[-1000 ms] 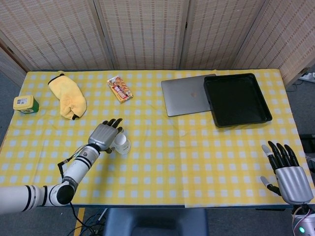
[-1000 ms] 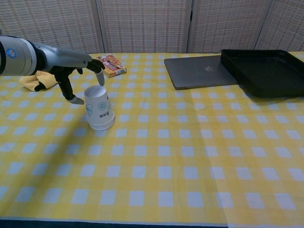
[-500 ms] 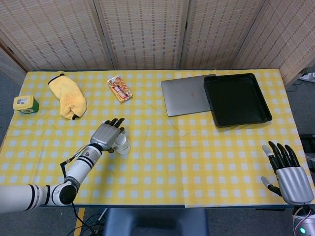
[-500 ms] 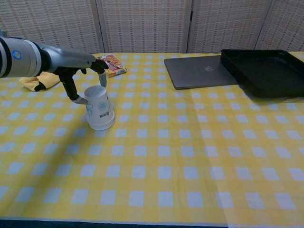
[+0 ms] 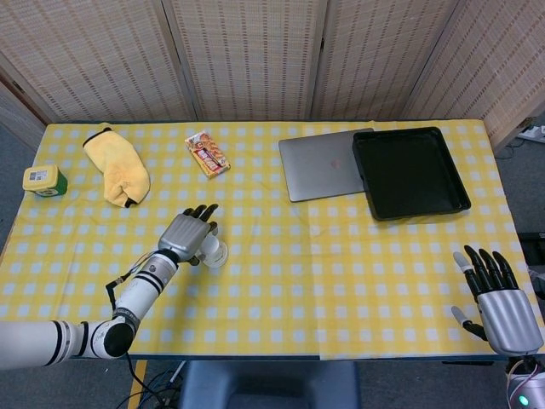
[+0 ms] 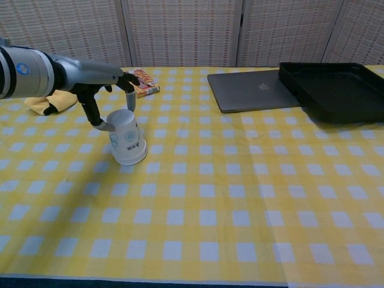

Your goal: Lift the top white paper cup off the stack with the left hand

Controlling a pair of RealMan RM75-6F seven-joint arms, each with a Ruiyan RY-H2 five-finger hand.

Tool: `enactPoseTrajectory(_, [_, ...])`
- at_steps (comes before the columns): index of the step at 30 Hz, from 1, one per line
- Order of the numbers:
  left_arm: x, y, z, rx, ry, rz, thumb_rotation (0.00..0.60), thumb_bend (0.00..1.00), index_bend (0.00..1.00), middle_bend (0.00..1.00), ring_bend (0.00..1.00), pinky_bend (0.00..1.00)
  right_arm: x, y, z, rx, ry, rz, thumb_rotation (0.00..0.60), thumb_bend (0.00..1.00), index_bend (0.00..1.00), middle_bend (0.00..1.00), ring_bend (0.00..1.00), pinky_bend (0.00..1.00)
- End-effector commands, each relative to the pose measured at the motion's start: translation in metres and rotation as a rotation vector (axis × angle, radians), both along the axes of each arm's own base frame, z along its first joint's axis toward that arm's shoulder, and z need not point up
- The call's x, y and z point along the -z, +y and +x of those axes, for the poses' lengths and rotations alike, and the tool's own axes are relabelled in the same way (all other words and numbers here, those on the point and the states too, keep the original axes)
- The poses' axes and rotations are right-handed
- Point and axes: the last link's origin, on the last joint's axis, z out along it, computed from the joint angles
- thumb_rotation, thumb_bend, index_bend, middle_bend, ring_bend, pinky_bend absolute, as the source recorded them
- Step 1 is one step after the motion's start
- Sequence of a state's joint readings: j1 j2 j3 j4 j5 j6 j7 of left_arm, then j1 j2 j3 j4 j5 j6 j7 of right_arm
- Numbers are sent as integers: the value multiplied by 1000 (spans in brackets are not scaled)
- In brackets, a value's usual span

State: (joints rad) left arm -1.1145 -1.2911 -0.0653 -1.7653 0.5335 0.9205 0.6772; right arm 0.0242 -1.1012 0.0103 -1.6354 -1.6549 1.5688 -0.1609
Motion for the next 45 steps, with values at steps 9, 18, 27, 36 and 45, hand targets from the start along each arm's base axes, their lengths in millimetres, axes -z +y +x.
enactPoseTrajectory(9, [-14, -7, 10, 11, -1, 25, 600, 321, 374, 0, 0, 183, 0, 1, 0, -2, 0, -1, 600, 221, 31, 0, 0, 0])
enactPoseTrajectory(18, [-50, -25, 26, 17, -14, 83, 600, 321, 372, 0, 0, 183, 1, 1, 1, -5, 6, 2, 600, 221, 31, 0, 0, 0])
enactPoseTrajectory(27, [-84, -44, 25, -8, -12, 126, 600, 321, 368, 0, 0, 182, 5, 2, 2, -4, 19, 6, 600, 221, 31, 0, 0, 0])
enactPoseTrajectory(36, [-95, -47, -8, -46, -19, 137, 600, 321, 371, 0, 0, 182, 10, 3, 2, 1, 31, 5, 600, 221, 31, 0, 0, 0])
enactPoseTrajectory(45, [-77, -32, -59, -113, -45, 97, 600, 322, 376, 0, 0, 183, 9, 2, 2, 3, 31, -5, 600, 220, 31, 0, 0, 0])
